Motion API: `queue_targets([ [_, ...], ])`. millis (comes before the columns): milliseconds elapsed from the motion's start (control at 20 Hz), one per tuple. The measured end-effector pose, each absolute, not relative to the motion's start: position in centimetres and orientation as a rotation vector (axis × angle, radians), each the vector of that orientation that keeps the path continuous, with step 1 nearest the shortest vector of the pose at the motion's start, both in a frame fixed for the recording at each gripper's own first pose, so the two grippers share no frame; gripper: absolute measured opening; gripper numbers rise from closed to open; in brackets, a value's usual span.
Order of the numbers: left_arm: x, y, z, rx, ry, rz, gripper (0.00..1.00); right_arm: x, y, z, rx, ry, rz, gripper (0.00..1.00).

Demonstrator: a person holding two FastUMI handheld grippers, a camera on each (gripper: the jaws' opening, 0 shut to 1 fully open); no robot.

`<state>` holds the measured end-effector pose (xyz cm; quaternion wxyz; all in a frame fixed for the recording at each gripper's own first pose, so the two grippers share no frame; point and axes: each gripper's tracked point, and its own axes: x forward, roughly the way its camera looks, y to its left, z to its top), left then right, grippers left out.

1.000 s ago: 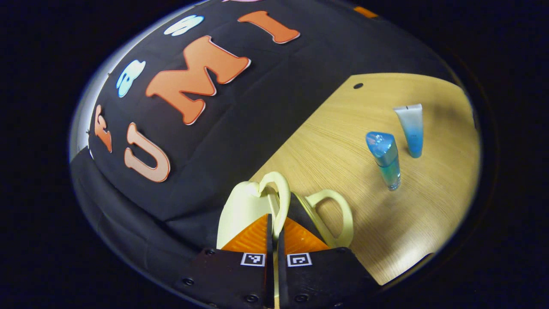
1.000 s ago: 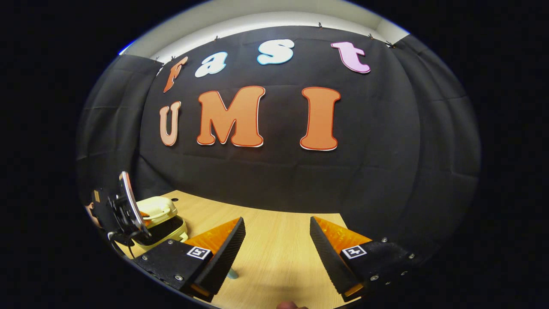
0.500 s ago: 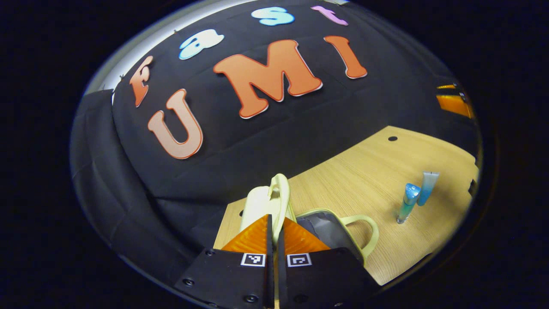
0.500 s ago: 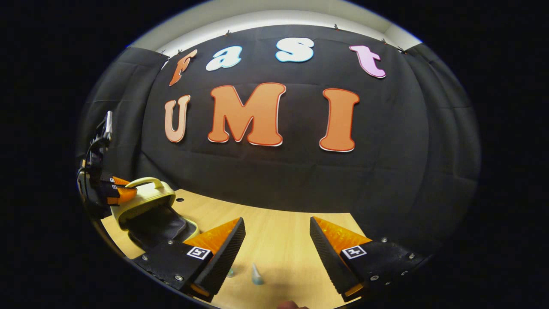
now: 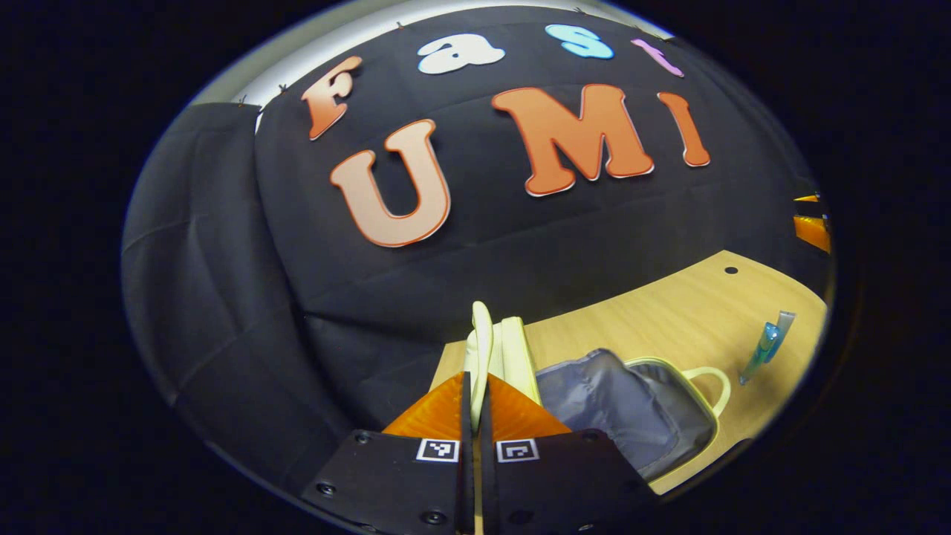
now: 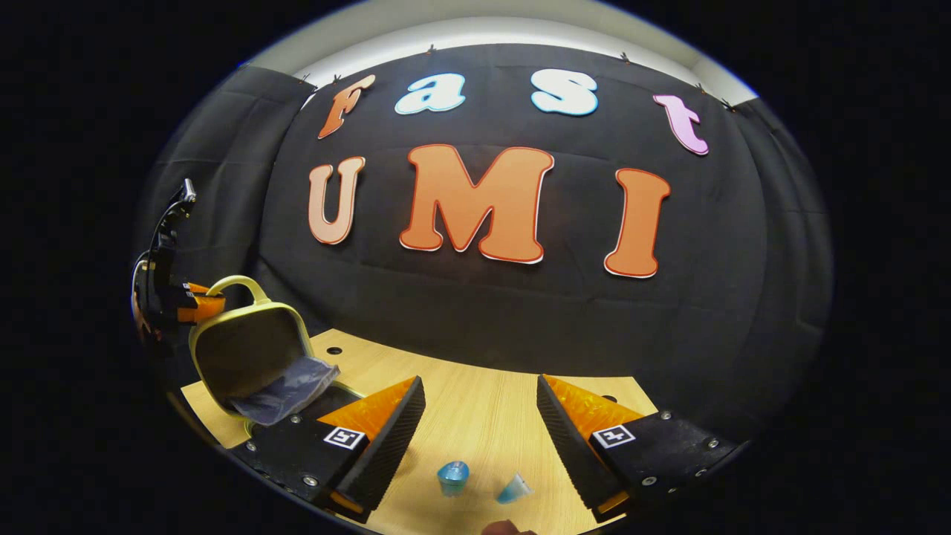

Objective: First open the suitcase, pack the skin care products into it, and then close the suitcase.

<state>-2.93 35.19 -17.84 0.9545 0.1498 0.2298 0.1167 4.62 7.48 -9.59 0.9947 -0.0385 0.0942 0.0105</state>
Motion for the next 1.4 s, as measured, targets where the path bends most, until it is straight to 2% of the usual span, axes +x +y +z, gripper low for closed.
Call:
queue_targets([
  [400,-3.8,45.5,-23.6,0.294,0.561,0.291,0.04,5.1,11.5,-9.6,-0.107,0.208,-0.02,0.95],
  [700,-6.5,53.1,-32.0,0.215,0.731,0.351,0.04,5.2,12.2,-10.2,-0.123,0.245,-0.056,0.95],
  [950,-7.0,54.7,-39.0,0.174,0.845,0.382,0.04,5.3,12.1,-10.1,-0.114,0.256,-0.082,0.95],
  [1100,-7.7,55.6,-40.0,0.163,0.862,0.441,0.04,5.0,11.7,-10.2,-0.118,0.258,-0.092,0.95],
  [1150,-7.6,55.5,-40.5,0.15,0.869,0.453,0.13,5.1,11.5,-10.2,-0.118,0.257,-0.096,0.95],
  [1200,-7.5,55.4,-40.1,0.154,0.858,0.481,0.13,5.1,11.3,-10.2,-0.117,0.257,-0.098,0.95],
  [1300,-6.9,55.7,-39.3,0.185,0.813,0.513,0.22,5.1,10.9,-10.3,-0.121,0.256,-0.1,0.95],
  [1350,-6.4,55.1,-37.9,0.21,0.779,0.525,0.19,5.1,10.7,-10.3,-0.125,0.256,-0.1,0.95],
  [1400,-5.7,55.0,-36.6,0.25,0.734,0.539,0.25,5.1,10.3,-10.3,-0.127,0.253,-0.103,0.95],
])
